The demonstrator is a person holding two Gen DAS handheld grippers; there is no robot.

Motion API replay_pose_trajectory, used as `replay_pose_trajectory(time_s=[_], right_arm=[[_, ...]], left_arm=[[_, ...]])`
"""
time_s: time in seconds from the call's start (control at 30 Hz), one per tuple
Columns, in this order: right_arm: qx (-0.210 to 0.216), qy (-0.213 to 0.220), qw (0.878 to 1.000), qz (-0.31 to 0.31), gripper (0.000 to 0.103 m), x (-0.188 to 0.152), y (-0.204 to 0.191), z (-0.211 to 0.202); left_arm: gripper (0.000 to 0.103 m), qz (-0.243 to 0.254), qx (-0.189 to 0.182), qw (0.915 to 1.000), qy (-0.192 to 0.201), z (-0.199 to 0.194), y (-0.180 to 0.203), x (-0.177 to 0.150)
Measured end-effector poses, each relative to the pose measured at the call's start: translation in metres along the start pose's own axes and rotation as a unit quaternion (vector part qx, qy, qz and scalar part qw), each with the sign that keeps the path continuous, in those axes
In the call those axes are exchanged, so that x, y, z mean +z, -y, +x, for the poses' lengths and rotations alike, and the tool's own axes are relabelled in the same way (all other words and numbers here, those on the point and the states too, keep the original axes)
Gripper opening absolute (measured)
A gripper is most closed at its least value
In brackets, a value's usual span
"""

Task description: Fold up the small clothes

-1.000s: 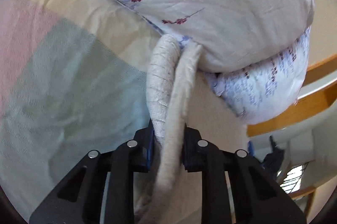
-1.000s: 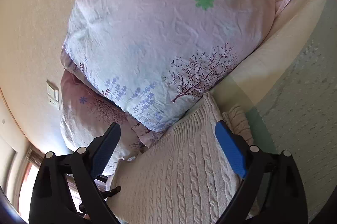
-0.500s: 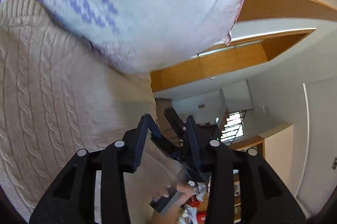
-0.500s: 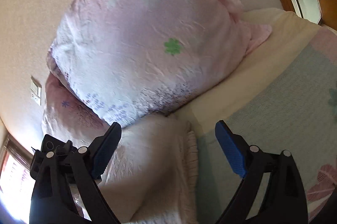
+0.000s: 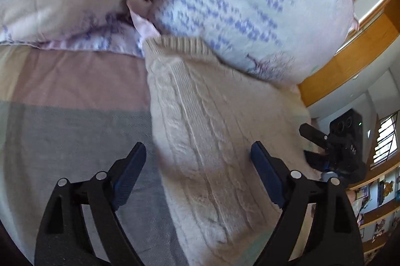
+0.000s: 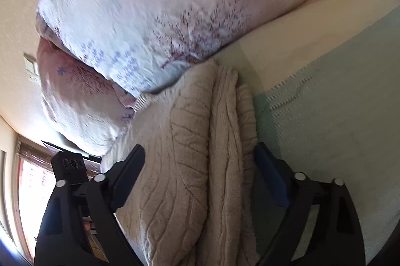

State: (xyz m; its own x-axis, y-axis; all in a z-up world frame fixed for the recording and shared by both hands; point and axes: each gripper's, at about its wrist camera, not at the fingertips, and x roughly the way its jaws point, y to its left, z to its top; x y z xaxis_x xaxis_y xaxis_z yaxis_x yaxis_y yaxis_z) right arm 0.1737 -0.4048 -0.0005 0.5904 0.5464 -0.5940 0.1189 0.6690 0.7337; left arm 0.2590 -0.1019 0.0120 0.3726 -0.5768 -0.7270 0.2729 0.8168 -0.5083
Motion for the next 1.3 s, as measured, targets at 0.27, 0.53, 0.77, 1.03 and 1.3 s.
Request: replay_pose_trajectory(time_s=[0.27,0.53,0.77,1.03,1.3], right_arm=[[0.020,0.009,1.000,-0.011,0.042,-0.014,-0.011,0.006],[0.035,-0.039,0.993,-0.104,0.053,-0.050,-0.091,0.058],[0.064,0.048,0.992,-0.098,0.056,-0.052,-0.087,0.036],[0.020,0.020,0.991,-0.132,0.014,-0.063,-0.107,0.082],[-0.067,0.043,0.995,-0.066,0.008,-0.067,-0.084,0.060]], left_arm=[[0.039,-0.007,-0.050,0.9986,0.014,-0.012,-0.006,-0.001],[0.060,0.100,0.129,0.9815,0.101,-0.105,-0.035,-0.029],[0.096,0.132,0.210,0.9503,0.188,-0.149,-0.041,-0.078],[0.101,0.103,0.201,0.9575,0.179,-0.150,-0.036,-0.115],[0.101,0.115,0.196,0.9607,0.160,-0.146,-0.034,-0.134]])
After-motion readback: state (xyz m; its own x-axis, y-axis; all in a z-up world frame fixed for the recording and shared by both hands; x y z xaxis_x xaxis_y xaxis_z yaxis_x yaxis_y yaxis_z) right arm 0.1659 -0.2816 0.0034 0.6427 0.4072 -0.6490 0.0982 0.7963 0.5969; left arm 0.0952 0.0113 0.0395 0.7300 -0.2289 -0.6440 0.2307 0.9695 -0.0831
